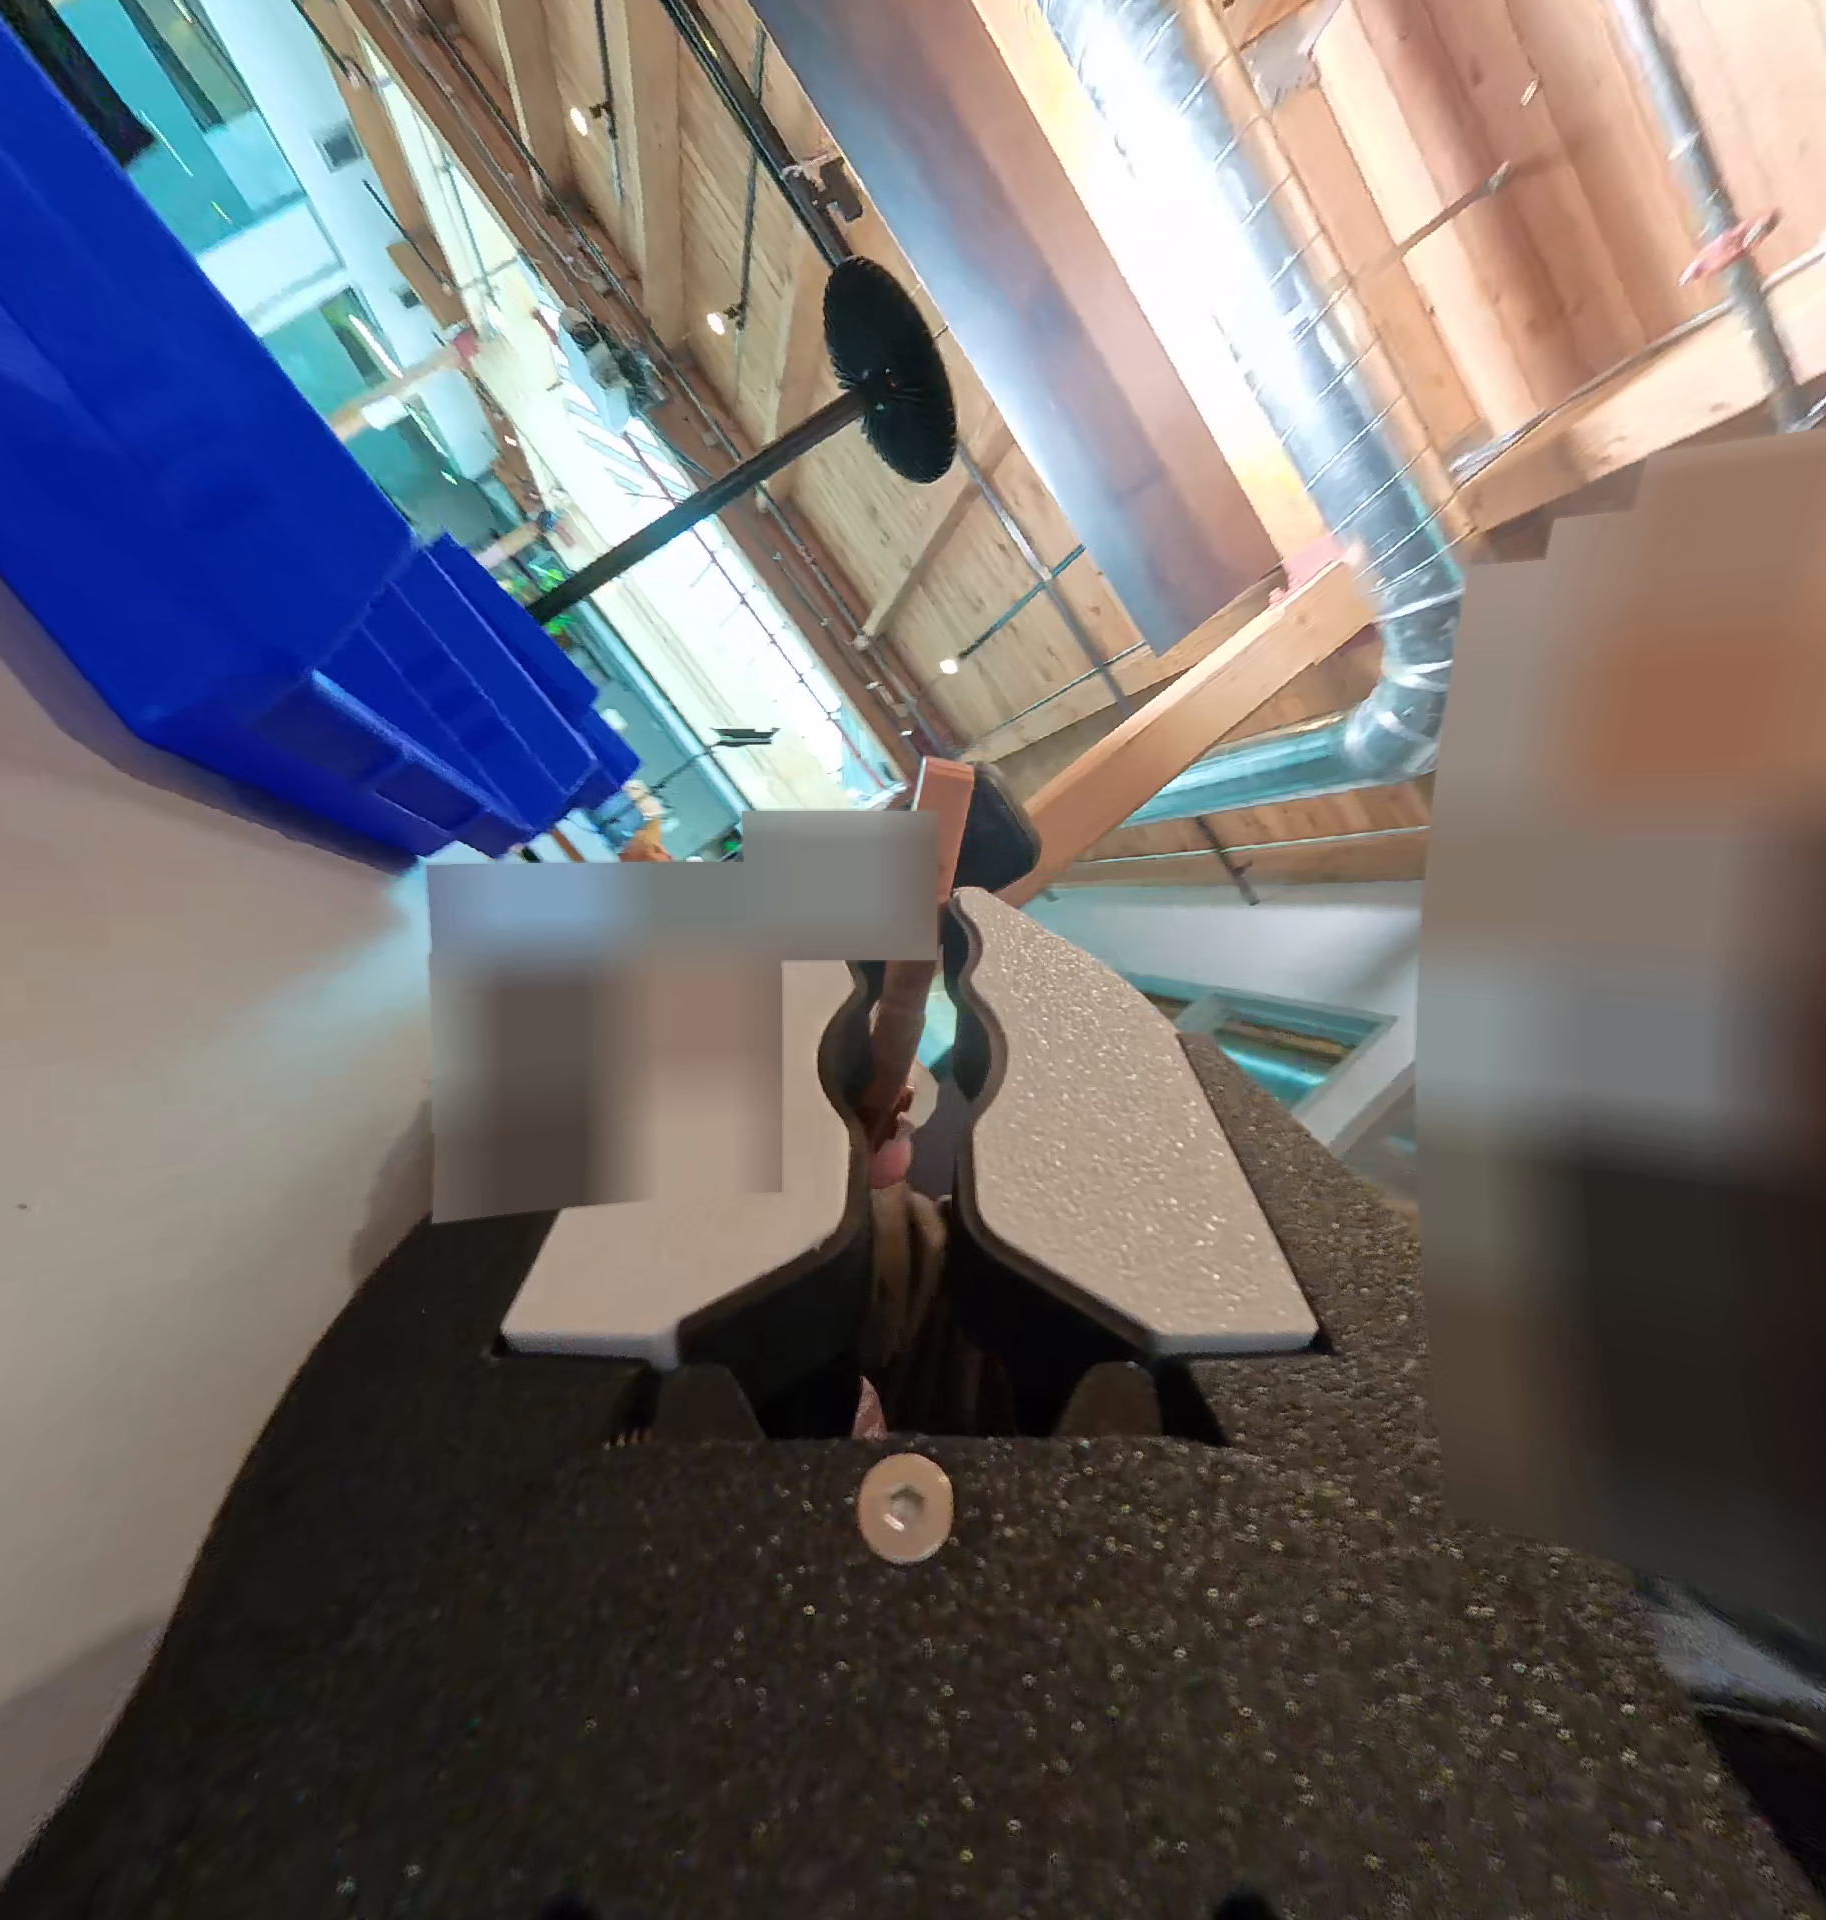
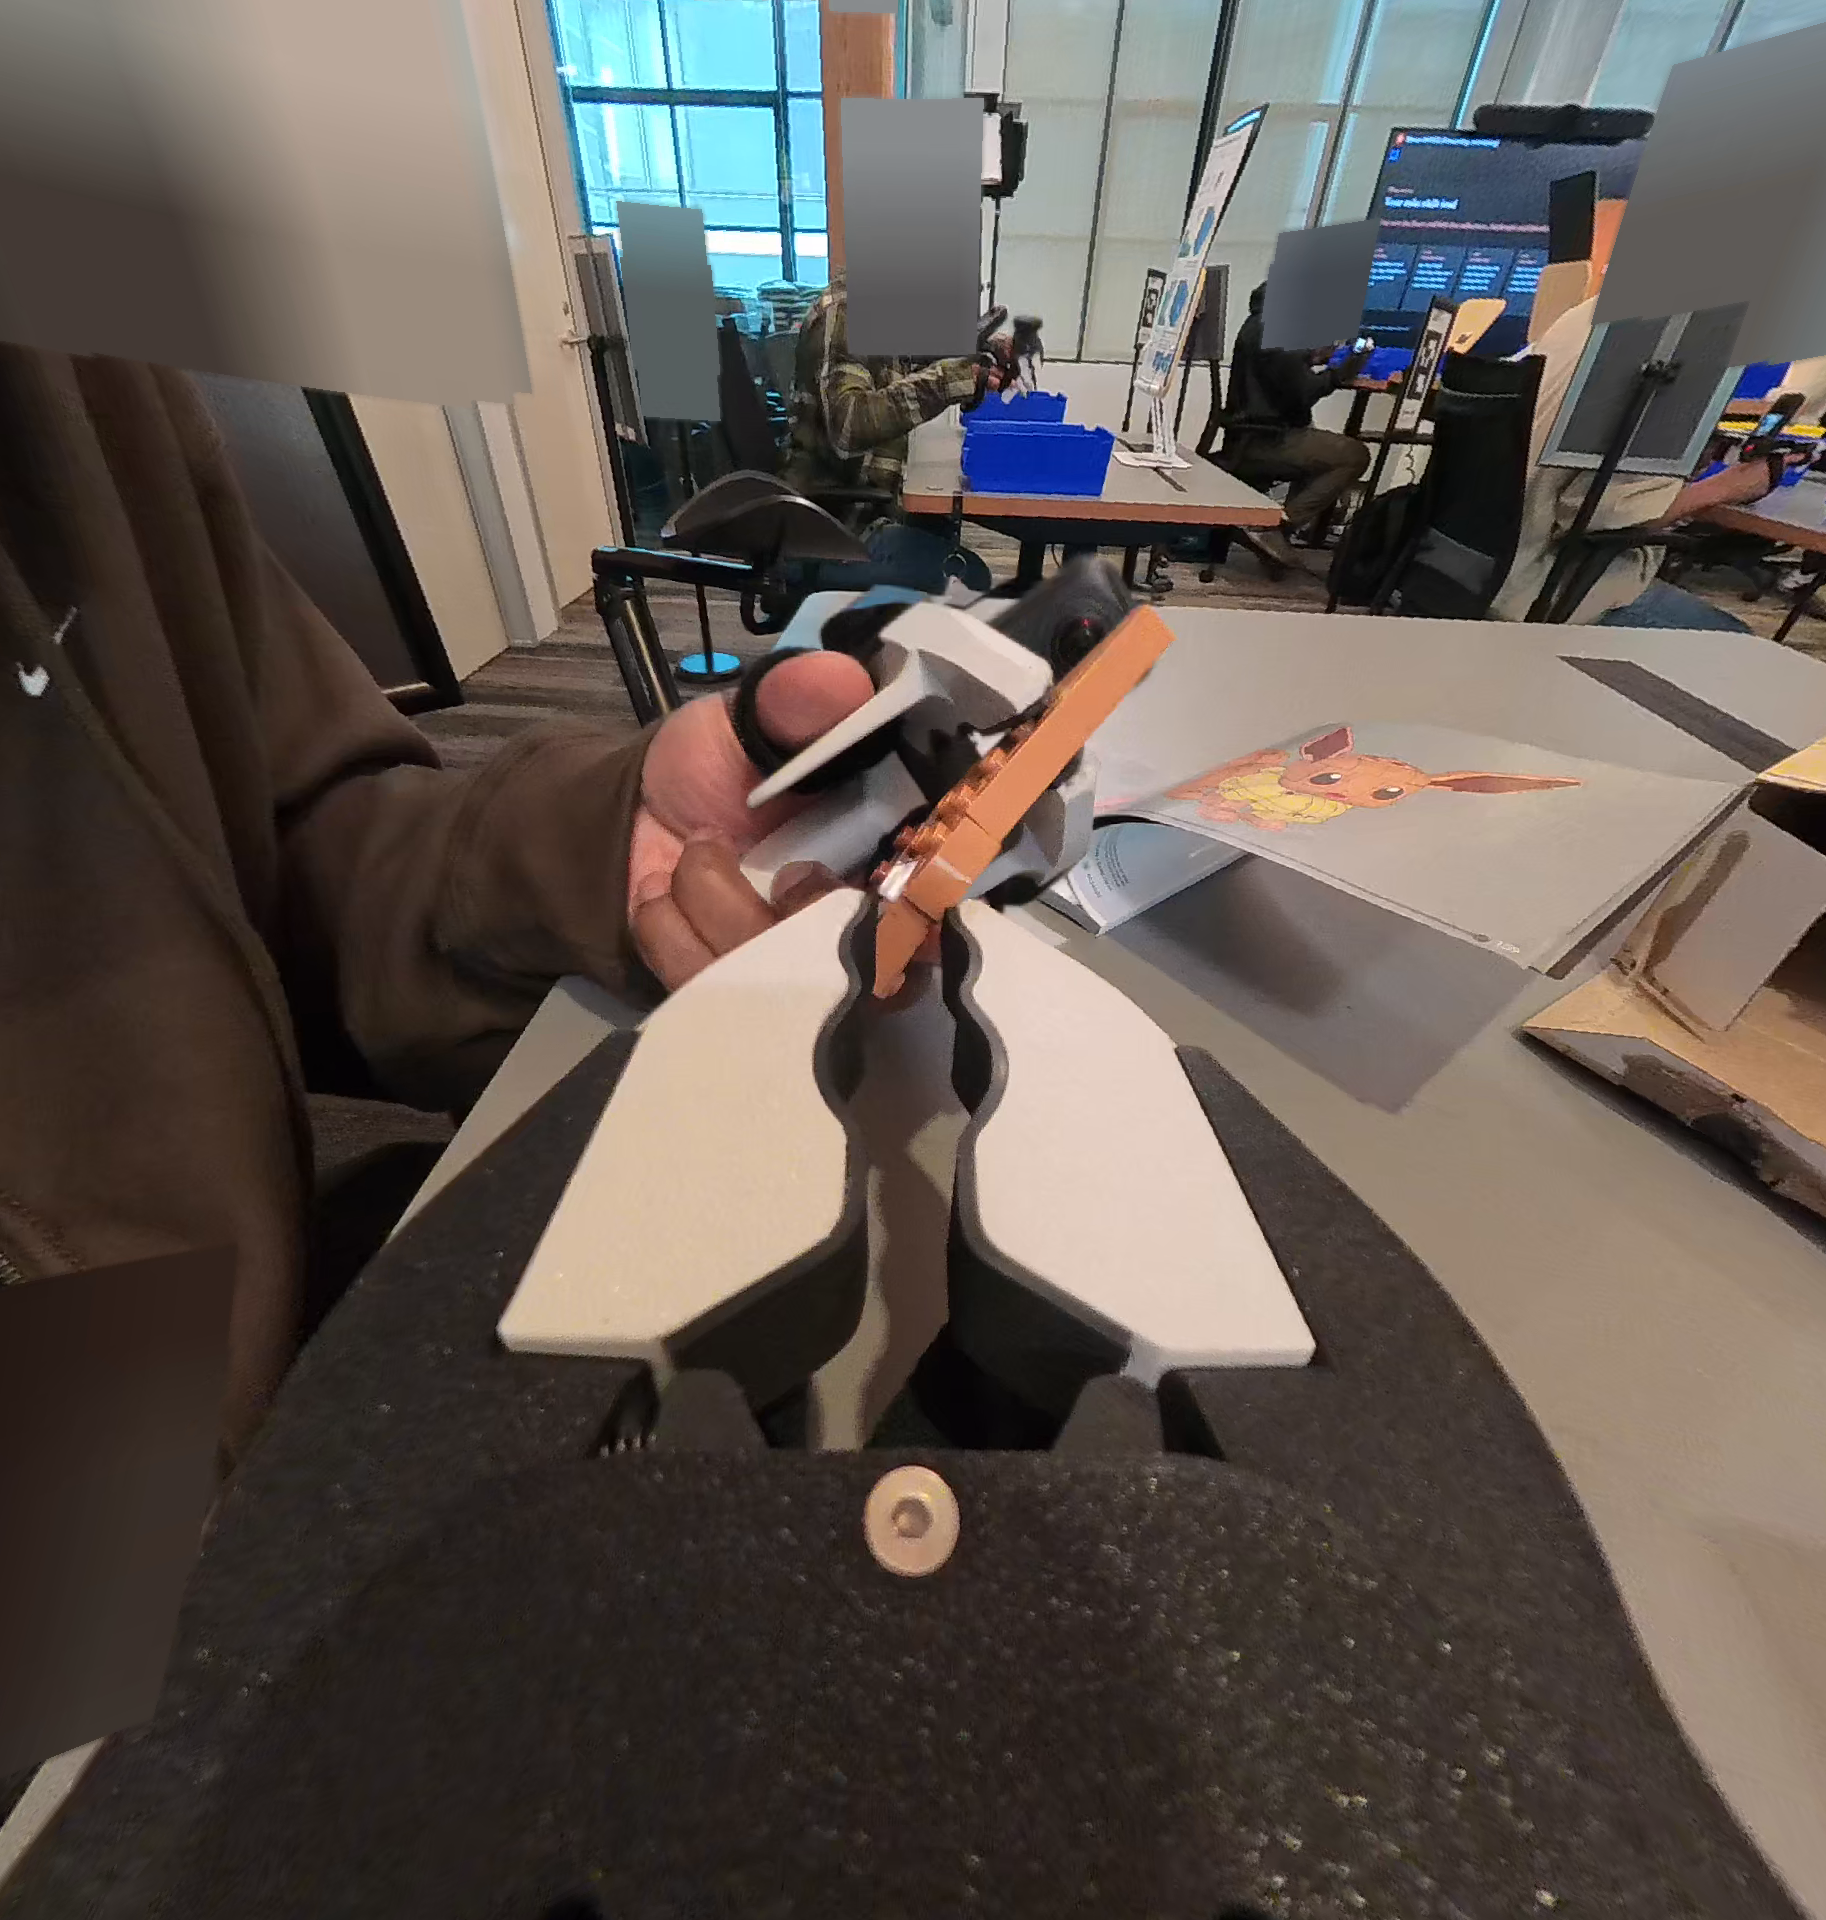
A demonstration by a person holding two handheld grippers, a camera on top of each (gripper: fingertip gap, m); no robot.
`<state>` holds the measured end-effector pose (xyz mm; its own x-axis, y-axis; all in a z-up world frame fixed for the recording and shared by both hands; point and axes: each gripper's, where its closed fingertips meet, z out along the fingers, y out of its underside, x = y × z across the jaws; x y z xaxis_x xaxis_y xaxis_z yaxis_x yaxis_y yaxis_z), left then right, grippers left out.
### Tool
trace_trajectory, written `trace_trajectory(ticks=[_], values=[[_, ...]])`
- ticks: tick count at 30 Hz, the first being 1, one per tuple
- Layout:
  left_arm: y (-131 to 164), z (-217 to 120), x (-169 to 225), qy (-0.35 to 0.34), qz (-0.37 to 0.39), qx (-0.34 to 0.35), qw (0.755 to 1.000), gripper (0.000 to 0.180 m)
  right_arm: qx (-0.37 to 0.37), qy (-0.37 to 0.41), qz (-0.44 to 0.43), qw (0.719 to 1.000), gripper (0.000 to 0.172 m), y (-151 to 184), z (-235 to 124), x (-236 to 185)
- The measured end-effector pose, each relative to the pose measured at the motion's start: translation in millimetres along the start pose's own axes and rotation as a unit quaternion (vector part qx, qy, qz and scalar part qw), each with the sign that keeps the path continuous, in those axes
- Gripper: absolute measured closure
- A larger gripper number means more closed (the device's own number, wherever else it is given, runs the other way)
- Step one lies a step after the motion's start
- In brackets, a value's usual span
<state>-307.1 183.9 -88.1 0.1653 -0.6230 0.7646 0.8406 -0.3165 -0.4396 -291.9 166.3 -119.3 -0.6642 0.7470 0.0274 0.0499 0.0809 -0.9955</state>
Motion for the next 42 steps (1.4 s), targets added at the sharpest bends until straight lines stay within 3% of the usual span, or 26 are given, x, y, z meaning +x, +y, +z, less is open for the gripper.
trace_trajectory(ticks=[3,10,12,13,20,42], values=[[0.4,0.4,-3.9,-0.044,0.066,-0.012,0.997,0.171,-0.002,-0.010,0.027,1.000,0.157,1.7,-1.0,1.4],[2.7,0.6,-7.6,-0.068,0.087,-0.025,0.994,0.170,0.017,-0.020,0.099,0.995,0.135,-2.5,0.0,5.5],[7.2,3.3,-9.8,-0.080,0.100,-0.038,0.991,0.171,0.011,-0.024,0.109,0.994,0.139,-0.5,3.2,4.5],[9.2,4.4,-10.9,-0.086,0.106,-0.044,0.990,0.171,0.004,-0.025,0.107,0.994,0.150,1.6,5.1,3.3],[15.8,4.7,-18.1,-0.116,0.096,-0.070,0.986,0.169,-0.042,-0.004,0.049,0.998,0.155,15.1,4.2,6.8],[23.3,6.9,-12.8,-0.066,-0.014,-0.065,0.996,0.166,-0.074,0.027,-0.116,0.990,0.156,16.2,-1.1,3.1]])
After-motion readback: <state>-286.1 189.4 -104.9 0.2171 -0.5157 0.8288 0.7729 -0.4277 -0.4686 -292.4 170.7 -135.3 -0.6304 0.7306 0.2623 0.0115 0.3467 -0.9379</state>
